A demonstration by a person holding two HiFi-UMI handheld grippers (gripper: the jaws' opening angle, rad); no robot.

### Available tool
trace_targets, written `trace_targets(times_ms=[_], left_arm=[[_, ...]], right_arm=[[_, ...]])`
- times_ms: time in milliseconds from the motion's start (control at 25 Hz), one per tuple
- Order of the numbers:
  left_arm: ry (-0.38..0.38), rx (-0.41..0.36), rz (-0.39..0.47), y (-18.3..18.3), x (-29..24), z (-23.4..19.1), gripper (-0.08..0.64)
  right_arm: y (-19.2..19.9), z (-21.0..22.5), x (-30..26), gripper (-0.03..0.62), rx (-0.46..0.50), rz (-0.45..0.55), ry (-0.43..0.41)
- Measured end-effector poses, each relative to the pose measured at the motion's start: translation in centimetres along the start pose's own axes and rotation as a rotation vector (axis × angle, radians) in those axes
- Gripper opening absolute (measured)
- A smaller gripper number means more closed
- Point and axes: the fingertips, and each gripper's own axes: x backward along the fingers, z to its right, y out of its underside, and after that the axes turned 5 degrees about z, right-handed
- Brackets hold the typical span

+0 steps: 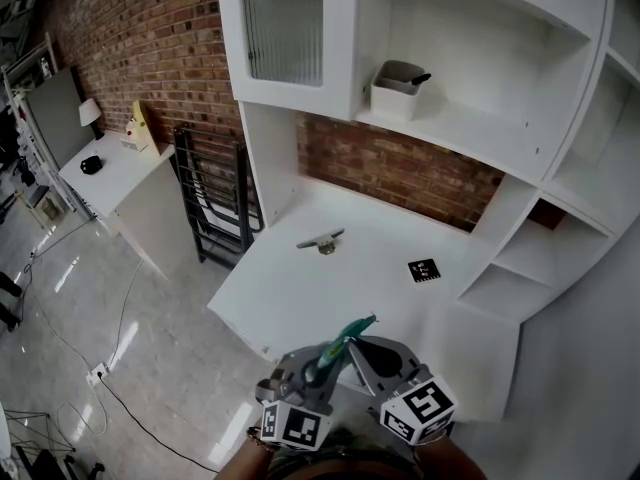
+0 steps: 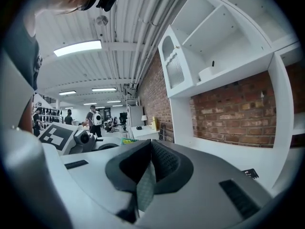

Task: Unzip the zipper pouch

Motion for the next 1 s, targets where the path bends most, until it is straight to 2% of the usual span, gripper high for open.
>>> trace_targets(times_ms=[200,360,800,1000], left_arm=[[-0.006,-0.01,0.017,-0.3,0.1,-0.1,0.002],[-0.002,-0.012,0.033,-0.6,0.3,0.1,0.0],[0.03,0.01,0.053,-0.5,0.0,0.4,0.001],[0.023,0.082,0.072,-0.1,0.4,-0.4,0.002]], right_arm=[[0.0,0.8,0.2,0.003,0.029,-0.012,0.023],[0.1,2.2,0.7,0.003,-0.004,-0.015,0.056],[0.9,4.9,1.5,0.003,-0.003,-0.043,0.117],[1.1,7.1,2.1,0.003,-0.021,-0.039,0.178]])
